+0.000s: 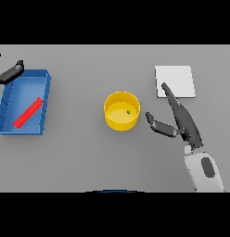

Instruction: Pick up the red beaker and tilt it to pour out 1 green nut into yellow bowl. Pick up the yellow bowl and place it on the metallic measuring scale.

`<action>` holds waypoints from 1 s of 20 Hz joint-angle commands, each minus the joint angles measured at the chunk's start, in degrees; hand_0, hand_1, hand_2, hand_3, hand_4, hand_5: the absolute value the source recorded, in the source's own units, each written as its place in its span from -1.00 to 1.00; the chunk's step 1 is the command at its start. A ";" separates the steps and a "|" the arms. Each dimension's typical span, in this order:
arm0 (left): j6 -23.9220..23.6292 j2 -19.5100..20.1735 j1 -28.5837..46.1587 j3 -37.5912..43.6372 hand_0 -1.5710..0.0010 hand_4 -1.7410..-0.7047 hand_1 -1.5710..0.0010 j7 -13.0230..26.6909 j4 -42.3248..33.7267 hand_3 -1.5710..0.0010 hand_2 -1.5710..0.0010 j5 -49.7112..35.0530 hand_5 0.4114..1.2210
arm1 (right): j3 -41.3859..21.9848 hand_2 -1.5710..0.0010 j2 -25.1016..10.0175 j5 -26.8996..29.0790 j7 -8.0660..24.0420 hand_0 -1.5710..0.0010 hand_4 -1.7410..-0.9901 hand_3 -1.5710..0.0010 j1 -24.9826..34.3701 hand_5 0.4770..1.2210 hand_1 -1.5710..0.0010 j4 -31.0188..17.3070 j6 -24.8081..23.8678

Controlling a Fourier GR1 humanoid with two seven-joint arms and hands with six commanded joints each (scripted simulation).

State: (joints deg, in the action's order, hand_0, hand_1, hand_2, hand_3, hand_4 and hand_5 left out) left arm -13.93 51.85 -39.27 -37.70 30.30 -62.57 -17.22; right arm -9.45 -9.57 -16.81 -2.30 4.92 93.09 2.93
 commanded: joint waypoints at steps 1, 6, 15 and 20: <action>-0.20 0.02 -0.14 0.12 0.98 0.97 0.98 -0.21 -0.32 0.99 0.99 -0.08 -0.31 | -0.94 1.00 -1.02 0.10 0.11 0.99 0.51 1.00 2.49 -0.45 1.00 -0.68 2.45; -0.83 -0.10 0.49 0.13 0.99 0.93 1.00 -0.44 -1.13 1.00 1.00 -0.42 -0.27 | -7.54 1.00 -6.78 -8.48 0.45 1.00 0.30 1.00 9.45 -0.54 1.00 -4.12 8.20; -0.09 -0.43 1.04 0.90 1.00 0.90 1.00 -2.78 0.32 1.00 1.00 -1.39 -0.25 | -18.66 1.00 -12.68 -20.27 -3.27 1.00 0.37 1.00 22.83 -0.58 1.00 -10.29 17.14; -0.50 -0.54 1.19 1.88 1.00 0.85 1.00 -4.03 -0.52 1.00 1.00 -2.54 -0.24 | -22.44 1.00 -12.13 -22.44 -4.80 1.00 0.40 1.00 27.09 -0.54 1.00 -14.31 20.38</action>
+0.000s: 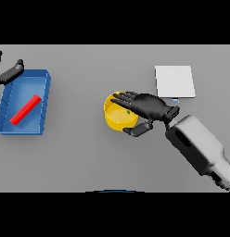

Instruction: Pick up the red beaker and tilt it to pour out 1 green nut into yellow bowl. Pick up the yellow bowl and place it on the metallic measuring scale.

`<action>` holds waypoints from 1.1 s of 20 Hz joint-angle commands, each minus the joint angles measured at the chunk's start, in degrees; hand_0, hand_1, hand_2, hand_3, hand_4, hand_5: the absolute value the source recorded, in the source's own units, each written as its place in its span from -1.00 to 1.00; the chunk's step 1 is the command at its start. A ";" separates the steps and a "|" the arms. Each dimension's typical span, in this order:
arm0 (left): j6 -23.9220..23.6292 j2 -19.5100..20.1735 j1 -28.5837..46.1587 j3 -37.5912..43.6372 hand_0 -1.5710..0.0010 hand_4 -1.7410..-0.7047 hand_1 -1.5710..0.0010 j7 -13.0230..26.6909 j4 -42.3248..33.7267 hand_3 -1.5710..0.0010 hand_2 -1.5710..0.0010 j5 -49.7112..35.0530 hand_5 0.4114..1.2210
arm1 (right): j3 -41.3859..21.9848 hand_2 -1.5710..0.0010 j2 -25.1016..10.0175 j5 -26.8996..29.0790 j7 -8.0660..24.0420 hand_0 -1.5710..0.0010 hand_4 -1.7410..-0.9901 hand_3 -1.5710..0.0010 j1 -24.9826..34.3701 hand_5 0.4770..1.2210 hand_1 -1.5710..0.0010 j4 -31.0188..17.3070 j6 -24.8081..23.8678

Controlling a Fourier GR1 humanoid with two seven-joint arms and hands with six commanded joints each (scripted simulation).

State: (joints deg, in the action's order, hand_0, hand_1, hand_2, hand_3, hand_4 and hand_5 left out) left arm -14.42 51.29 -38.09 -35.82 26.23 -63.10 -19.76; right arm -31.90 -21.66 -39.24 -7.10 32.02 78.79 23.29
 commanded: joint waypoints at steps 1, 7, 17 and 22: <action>0.03 0.14 0.25 0.10 1.00 0.85 1.00 0.17 0.03 1.00 1.00 -0.18 -0.23 | -0.55 1.00 -0.17 -0.31 -0.92 1.00 0.39 1.00 0.19 -0.53 1.00 -0.83 0.28; -0.29 0.23 0.75 0.22 1.00 0.82 1.00 -0.50 -0.15 1.00 1.00 -0.21 -0.22 | -3.39 1.00 0.26 -2.72 -3.61 1.00 0.31 1.00 2.52 -0.48 1.00 -5.59 0.38; -0.69 -0.48 -0.12 -0.34 1.00 0.83 1.00 0.61 -0.61 1.00 1.00 0.22 -0.22 | -5.87 0.99 2.17 -3.91 -4.98 1.00 0.21 0.98 4.18 -0.37 1.00 -11.62 1.38; -1.27 0.17 0.63 -0.31 1.00 0.83 1.00 1.10 -1.31 1.00 1.00 0.23 -0.21 | -5.60 0.89 2.93 -3.56 -5.86 1.00 0.09 0.84 4.48 -0.13 0.98 -13.20 0.65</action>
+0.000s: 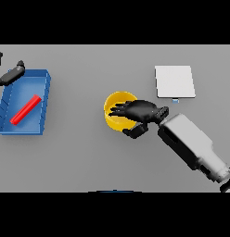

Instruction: Pick up the red beaker and tilt it to pour out 1 green nut into yellow bowl. Pick up the yellow bowl and place it on the metallic measuring scale.

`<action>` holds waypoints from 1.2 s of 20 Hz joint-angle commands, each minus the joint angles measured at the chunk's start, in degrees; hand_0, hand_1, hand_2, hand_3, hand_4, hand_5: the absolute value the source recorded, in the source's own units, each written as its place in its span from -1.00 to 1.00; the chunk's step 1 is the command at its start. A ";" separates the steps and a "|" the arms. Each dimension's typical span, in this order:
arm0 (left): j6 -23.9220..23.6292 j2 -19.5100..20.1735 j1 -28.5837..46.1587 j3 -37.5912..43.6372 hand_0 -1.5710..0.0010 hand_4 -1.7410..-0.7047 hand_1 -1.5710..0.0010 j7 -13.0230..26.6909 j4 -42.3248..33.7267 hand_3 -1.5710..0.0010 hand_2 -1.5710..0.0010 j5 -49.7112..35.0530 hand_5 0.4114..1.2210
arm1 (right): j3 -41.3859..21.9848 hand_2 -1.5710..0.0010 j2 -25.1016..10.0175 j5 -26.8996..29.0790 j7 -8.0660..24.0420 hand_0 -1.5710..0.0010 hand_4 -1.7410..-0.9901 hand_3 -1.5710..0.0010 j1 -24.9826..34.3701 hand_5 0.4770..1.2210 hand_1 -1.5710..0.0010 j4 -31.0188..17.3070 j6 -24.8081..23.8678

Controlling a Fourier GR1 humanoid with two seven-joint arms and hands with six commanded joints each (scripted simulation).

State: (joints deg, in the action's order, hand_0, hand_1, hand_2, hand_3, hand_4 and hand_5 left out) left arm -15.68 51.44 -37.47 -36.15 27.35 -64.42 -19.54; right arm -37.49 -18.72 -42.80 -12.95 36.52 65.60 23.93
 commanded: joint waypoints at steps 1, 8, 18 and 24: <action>0.08 -0.18 -0.28 0.10 1.00 0.82 1.00 -0.07 -0.04 1.00 1.00 -0.15 -0.21 | 0.36 0.82 0.16 0.48 0.89 0.91 0.00 0.77 0.32 -0.03 0.91 0.28 0.87; 0.11 0.00 -0.34 0.05 1.00 0.83 1.00 0.12 -0.20 1.00 1.00 -0.08 -0.20 | -0.48 -0.20 -0.25 0.23 0.17 -0.36 -0.52 -0.28 0.62 0.76 -0.22 -0.01 1.60; 0.62 0.46 0.48 0.13 1.00 0.85 1.00 -1.45 -0.10 1.00 1.00 -0.09 -0.22 | 0.72 -0.91 -3.44 2.59 2.42 -0.93 -0.92 -0.72 0.84 0.97 -0.92 5.06 4.63; 0.16 0.85 0.51 0.72 1.00 0.82 1.00 -1.93 -0.17 1.00 1.00 -0.31 -0.20 | 3.05 -0.98 -6.58 5.59 6.30 -0.98 -0.95 -0.67 2.87 0.99 -0.98 9.42 8.34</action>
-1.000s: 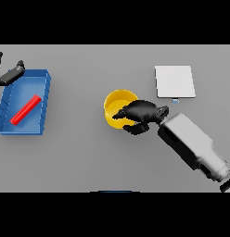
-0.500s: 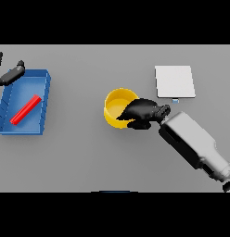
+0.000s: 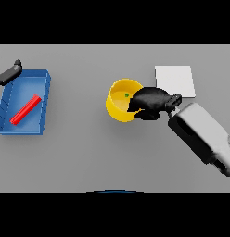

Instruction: Pick up the red beaker and tilt it to pour out 1 green nut into yellow bowl. Pick up the yellow bowl and place it on the metallic measuring scale.

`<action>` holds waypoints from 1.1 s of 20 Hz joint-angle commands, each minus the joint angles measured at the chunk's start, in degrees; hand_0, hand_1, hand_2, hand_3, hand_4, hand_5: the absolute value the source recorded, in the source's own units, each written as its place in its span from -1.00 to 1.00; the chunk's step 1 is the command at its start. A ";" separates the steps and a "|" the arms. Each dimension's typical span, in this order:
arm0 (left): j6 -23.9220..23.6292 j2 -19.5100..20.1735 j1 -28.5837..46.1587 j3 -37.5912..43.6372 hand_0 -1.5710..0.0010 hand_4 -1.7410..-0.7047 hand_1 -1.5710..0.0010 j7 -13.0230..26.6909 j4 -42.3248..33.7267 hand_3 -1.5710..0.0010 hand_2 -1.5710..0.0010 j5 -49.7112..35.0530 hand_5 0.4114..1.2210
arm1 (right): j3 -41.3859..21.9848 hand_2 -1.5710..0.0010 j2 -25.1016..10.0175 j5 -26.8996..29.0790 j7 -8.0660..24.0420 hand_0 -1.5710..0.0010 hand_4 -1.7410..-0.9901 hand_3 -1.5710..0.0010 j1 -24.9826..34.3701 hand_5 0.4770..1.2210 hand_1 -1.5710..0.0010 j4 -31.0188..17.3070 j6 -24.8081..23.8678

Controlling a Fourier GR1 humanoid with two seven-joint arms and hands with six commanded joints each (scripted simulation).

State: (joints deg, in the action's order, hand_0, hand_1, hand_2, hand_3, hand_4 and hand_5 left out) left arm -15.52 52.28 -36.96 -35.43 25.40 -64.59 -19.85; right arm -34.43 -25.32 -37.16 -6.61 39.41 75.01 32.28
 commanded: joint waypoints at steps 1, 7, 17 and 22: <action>-0.02 0.27 0.13 0.15 1.00 0.82 1.00 -0.36 -0.40 1.00 1.00 -0.11 -0.20 | 0.16 -0.98 -0.31 0.23 -0.02 -0.99 -0.95 -0.73 0.36 0.99 -0.97 -0.19 0.25; 0.03 1.04 -0.44 0.06 1.00 0.83 1.00 0.63 -1.08 1.00 1.00 0.28 -0.16 | 2.22 -0.99 -3.56 0.42 -0.21 -0.90 -0.95 -0.66 2.78 1.00 -0.96 -2.72 -1.97; 0.58 0.61 -0.39 0.34 1.00 0.81 1.00 0.80 -0.14 1.00 1.00 -0.24 -0.16 | 4.54 -1.00 -7.91 -0.70 -1.18 -0.99 -0.95 -0.64 7.73 1.00 -1.00 -14.93 -7.13; -0.69 1.48 0.44 0.85 1.00 0.78 1.00 2.42 -2.53 1.00 1.00 -1.09 -0.13 | 5.42 -0.94 -7.65 -1.29 -0.58 -0.96 -0.96 -0.84 9.29 1.00 -0.86 -24.22 -10.78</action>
State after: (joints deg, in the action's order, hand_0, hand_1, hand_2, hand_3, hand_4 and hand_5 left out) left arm -16.19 53.77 -36.51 -34.58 27.71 -67.13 -20.94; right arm -29.03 -32.99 -38.44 -6.95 48.65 50.75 21.54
